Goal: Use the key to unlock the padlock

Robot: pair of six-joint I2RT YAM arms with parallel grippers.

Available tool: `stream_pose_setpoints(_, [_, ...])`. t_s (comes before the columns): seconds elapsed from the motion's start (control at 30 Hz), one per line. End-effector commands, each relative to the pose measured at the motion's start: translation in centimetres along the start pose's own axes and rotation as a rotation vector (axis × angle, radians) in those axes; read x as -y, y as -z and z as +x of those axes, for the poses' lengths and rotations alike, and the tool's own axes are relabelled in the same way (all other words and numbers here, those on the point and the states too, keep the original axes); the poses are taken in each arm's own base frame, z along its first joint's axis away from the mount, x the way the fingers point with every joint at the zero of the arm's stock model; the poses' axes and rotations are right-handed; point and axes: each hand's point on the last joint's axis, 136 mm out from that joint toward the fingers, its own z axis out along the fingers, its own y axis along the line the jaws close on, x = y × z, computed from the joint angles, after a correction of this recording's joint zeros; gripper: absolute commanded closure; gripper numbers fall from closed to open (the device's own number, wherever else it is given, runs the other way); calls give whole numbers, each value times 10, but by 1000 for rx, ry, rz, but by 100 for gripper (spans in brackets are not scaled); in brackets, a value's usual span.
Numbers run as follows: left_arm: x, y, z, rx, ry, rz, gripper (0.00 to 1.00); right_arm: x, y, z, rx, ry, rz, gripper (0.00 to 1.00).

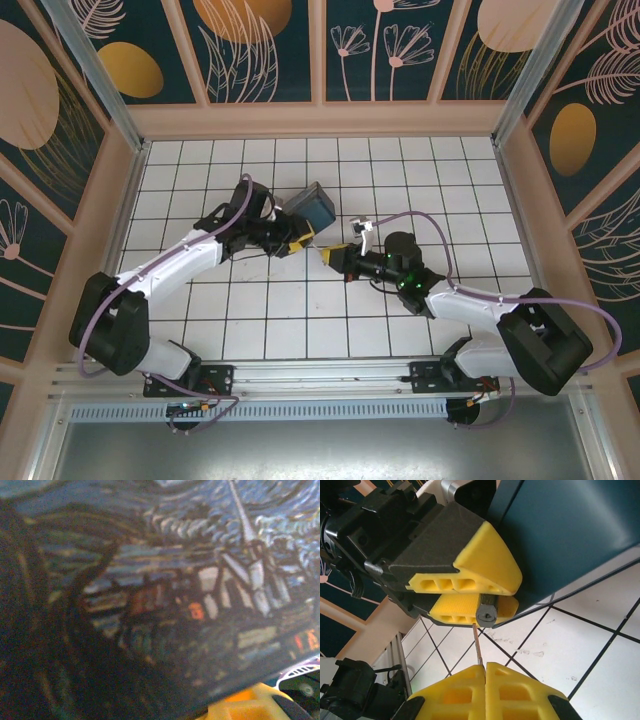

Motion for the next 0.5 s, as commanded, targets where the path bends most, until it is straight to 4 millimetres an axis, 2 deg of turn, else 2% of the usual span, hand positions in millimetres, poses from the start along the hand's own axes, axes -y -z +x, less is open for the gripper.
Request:
stream_pose_setpoints(0.0, [30,14,-1,10,-54,114,75,-9,2,-9,34,31,-36,100])
stream_pose_setpoints(0.37, [32,16,-4,24,-61,122,76,-9,-7,-16,43,1,-48,100])
stream_pose_setpoints(0.4, [22,13,-2,18,-48,107,76,-8,-8,-16,42,-5,-47,100])
stream_pose_setpoints(0.47, [21,13,-2,20,-43,108,76,-8,-8,-16,42,-10,-46,100])
